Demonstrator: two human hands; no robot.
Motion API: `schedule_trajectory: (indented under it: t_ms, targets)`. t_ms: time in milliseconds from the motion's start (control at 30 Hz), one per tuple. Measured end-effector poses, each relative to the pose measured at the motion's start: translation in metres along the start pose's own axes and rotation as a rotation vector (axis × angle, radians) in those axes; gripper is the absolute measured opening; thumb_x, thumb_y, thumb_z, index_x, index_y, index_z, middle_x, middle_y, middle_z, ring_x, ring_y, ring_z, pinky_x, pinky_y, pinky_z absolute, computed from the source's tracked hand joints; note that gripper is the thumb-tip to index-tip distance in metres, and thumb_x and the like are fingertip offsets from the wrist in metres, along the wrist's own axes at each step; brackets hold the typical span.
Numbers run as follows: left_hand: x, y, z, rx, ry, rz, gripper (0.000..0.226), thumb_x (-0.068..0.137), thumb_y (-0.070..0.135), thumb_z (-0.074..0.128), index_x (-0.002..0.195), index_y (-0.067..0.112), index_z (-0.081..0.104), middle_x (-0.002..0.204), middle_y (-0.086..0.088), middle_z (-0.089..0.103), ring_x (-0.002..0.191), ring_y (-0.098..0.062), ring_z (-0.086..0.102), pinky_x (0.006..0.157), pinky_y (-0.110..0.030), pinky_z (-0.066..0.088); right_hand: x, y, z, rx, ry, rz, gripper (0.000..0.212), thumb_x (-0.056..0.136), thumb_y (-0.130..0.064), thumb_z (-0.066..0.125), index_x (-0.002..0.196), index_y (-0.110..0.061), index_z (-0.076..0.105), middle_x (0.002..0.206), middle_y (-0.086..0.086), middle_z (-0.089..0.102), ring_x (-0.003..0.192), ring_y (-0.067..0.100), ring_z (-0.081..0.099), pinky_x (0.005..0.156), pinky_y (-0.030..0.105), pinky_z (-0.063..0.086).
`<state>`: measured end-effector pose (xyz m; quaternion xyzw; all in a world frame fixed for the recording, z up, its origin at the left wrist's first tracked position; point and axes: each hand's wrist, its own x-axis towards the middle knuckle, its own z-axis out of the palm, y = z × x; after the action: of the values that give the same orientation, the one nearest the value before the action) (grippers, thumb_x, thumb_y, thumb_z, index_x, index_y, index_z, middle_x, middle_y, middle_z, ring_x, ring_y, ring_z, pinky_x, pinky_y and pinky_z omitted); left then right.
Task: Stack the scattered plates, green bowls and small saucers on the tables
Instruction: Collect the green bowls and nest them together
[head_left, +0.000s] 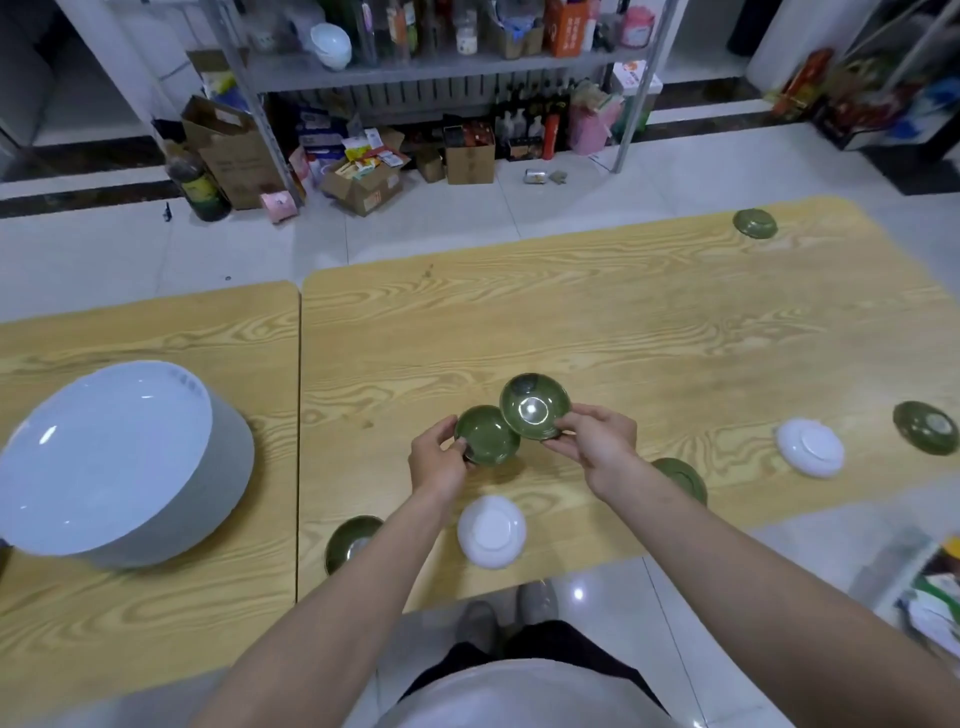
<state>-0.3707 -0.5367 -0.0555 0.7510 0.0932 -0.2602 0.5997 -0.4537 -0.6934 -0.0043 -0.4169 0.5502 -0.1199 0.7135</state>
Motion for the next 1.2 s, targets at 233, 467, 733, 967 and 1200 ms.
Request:
schedule_trajectory:
  t_ms: [233,467,733,967,1200]
  targets:
    - [0.002,-0.031,0.007,-0.037,0.02,-0.072,0.041,0.094,-0.007,0.055,0.131,0.008,0.06,0.123,-0.003,0.062,0.099,-0.022,0.063,0.077,-0.038,0.061,-0.006,0.03,-0.008,-0.039,0.035,0.045,0.025,0.079,0.017,0.065,0.101,0.006,0.062,0.099,0.028,0.068,0.079,0.034,0.072,0.059,0.03,0.062]
    - [0.01,-0.041,0.015,-0.117,0.022,-0.123,0.041,0.09,-0.012,0.058,0.125,0.009,0.064,0.117,-0.005,0.068,0.098,-0.029,0.069,0.058,-0.024,0.058,0.005,0.047,-0.009,-0.085,0.037,0.08,0.025,0.077,0.019,0.066,0.1,0.01,0.063,0.093,0.027,0.069,0.079,0.037,0.072,0.065,0.037,0.063]
    - [0.014,-0.052,0.012,-0.223,0.023,-0.165,0.032,0.089,-0.012,0.059,0.118,0.001,0.066,0.104,-0.009,0.069,0.083,-0.022,0.07,0.071,-0.032,0.061,0.026,0.056,0.011,-0.196,0.042,0.09,0.022,0.079,0.014,0.07,0.098,0.006,0.065,0.097,0.026,0.069,0.082,0.036,0.072,0.064,0.036,0.062]
    - [0.014,-0.049,0.012,-0.178,0.018,-0.154,0.031,0.093,-0.01,0.055,0.121,0.0,0.065,0.096,-0.004,0.069,0.078,-0.02,0.068,0.072,-0.031,0.061,0.037,0.059,0.017,-0.252,0.037,0.084,0.018,0.079,0.014,0.071,0.093,0.003,0.065,0.097,0.023,0.067,0.08,0.032,0.068,0.069,0.034,0.059]
    - [0.01,-0.046,0.011,-0.172,-0.001,-0.141,0.034,0.094,-0.011,0.05,0.124,-0.002,0.063,0.108,-0.01,0.068,0.084,-0.02,0.068,0.084,-0.039,0.059,0.044,0.065,0.023,-0.322,0.036,0.088,0.016,0.078,0.01,0.075,0.087,0.0,0.067,0.092,0.02,0.069,0.073,0.026,0.068,0.051,0.024,0.055]
